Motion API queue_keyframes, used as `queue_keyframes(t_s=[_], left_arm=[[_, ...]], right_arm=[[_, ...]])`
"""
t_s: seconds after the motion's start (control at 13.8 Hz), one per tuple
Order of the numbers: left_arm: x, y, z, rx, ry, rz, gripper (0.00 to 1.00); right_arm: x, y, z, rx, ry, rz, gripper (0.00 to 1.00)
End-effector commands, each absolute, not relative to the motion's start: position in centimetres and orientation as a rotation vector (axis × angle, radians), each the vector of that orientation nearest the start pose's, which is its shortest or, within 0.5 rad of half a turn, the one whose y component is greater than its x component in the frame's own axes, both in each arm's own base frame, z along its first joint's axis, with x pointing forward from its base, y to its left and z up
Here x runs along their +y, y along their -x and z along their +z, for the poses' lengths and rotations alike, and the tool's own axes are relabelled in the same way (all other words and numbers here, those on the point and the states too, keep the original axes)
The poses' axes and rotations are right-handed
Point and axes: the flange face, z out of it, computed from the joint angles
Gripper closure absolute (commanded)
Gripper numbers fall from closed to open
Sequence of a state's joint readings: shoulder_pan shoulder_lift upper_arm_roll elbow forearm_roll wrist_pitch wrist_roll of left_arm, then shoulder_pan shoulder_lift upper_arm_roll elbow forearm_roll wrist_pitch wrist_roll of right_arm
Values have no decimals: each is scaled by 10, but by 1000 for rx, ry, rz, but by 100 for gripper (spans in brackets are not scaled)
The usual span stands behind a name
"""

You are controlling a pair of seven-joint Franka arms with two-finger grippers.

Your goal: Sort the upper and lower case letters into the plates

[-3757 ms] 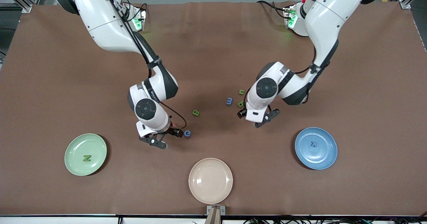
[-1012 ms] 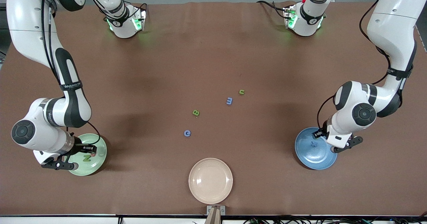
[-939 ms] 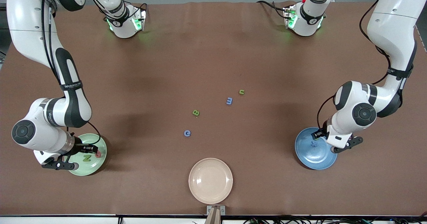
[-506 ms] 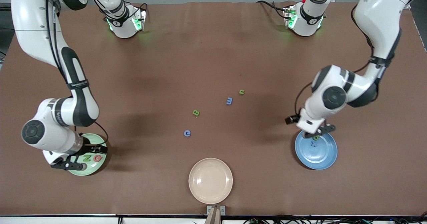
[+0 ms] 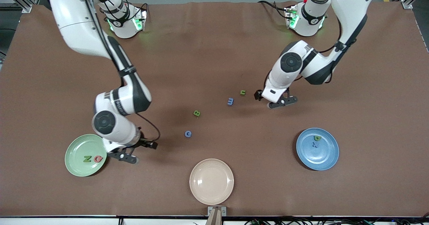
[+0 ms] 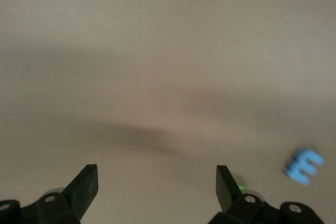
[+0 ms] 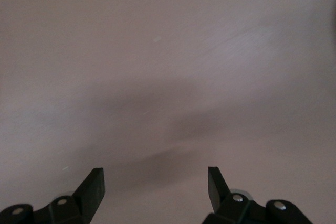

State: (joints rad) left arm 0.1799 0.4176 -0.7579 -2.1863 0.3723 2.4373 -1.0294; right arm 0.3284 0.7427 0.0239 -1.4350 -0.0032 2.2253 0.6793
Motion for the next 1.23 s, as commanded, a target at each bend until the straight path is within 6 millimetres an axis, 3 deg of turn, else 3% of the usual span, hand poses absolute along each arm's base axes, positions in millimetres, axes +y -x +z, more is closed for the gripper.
queue_keyframes(t_s=[0.0, 0.22, 0.43, 0.79, 1.16], left_arm=[[-356, -428, 226, -23, 3173, 13, 10], [-368, -421, 199, 168, 3233, -65, 18], [-377, -417, 191, 185, 3243, -35, 23], [-387, -417, 185, 201, 3228, -14, 51], [-386, -421, 180, 193, 3214, 7, 51]], right_arm=[[292, -676, 253, 575, 3015, -135, 12], [346, -658, 228, 478, 2987, -215, 12], [374, -644, 205, 419, 2980, -243, 11], [377, -636, 186, 336, 3045, -258, 12], [382, -631, 178, 316, 3059, -245, 25]])
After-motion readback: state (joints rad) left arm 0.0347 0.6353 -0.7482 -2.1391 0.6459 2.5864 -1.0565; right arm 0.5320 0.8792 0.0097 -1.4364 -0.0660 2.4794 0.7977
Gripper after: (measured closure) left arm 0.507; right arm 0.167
